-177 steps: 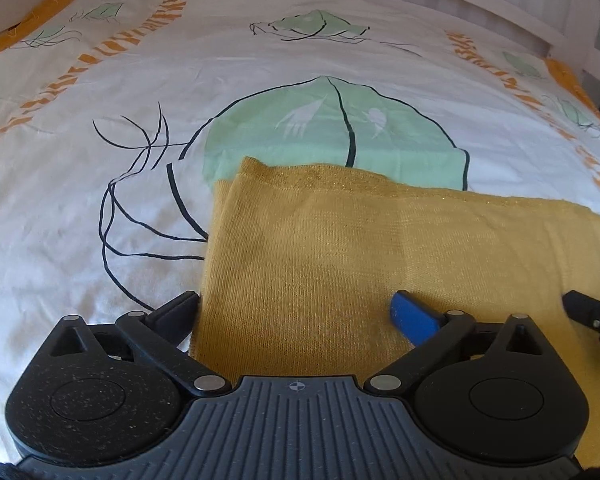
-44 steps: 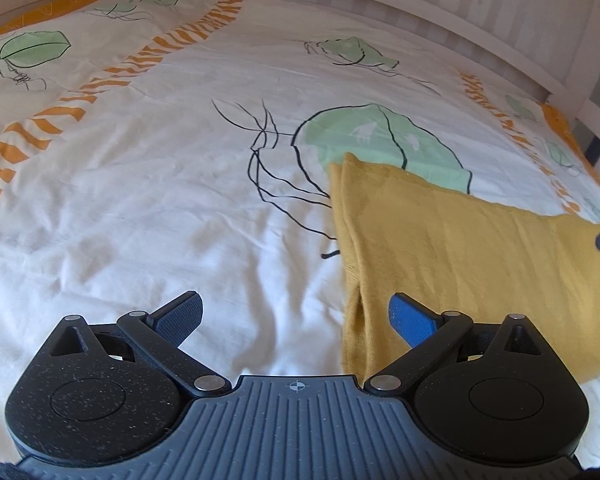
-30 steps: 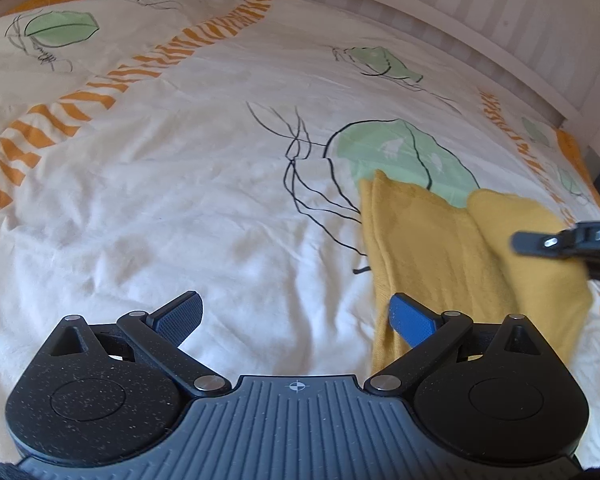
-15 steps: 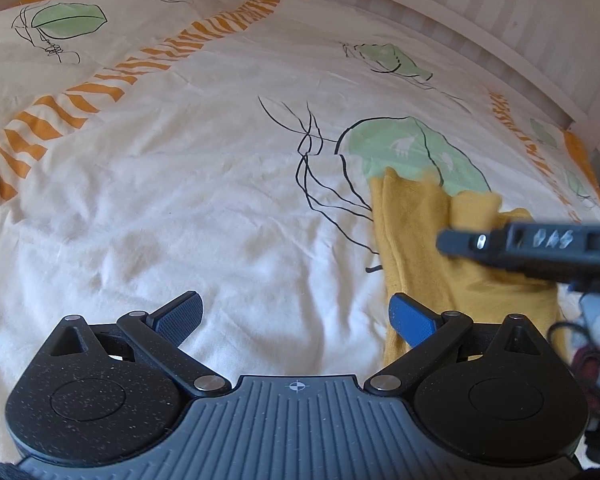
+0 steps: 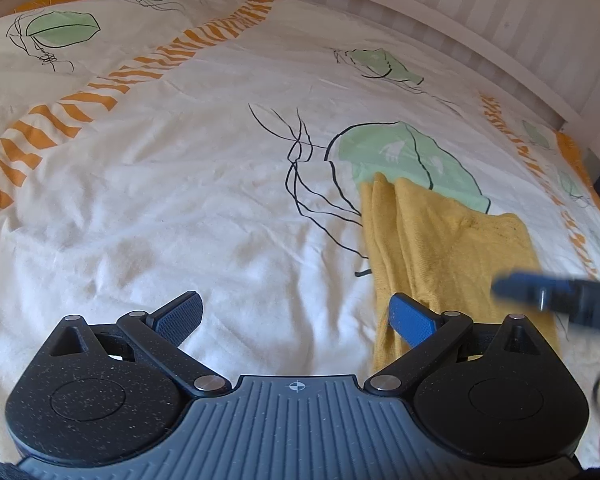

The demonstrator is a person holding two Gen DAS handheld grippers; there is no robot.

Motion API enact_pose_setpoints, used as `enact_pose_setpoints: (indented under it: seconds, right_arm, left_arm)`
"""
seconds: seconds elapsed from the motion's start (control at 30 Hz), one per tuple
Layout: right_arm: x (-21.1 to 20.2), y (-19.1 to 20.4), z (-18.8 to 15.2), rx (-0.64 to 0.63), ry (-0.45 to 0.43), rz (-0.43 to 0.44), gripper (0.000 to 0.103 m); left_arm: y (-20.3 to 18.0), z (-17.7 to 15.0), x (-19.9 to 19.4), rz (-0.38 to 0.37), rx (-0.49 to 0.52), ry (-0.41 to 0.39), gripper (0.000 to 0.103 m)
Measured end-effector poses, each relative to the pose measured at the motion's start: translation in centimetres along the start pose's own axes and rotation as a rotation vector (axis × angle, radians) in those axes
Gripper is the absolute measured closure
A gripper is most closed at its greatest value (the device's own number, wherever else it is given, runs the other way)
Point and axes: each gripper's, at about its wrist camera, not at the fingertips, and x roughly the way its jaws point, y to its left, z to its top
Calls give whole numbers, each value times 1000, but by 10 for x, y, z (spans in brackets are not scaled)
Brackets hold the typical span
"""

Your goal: Fold small clothes

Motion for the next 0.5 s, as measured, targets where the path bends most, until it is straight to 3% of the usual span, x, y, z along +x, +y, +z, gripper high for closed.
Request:
enact_pose_setpoints:
  seconds: [0.1,0.33,0.47,0.5]
  right_arm:
    - [-4,28,-25,-167,9,-12,46]
    - [7,81,-70,-492,19,-47,46]
    - [12,78,-80,-529,9,-90,51]
    - [13,75,-79,-510,9,-89,56]
  left_arm:
    - [0,0,1,-3,-7,2,2]
    - [-1,2,0,-49,-23,22,2]
    - [-6,8,-6,-87,-29,15,2]
    - [-7,10,-6,-93,-27,17,2]
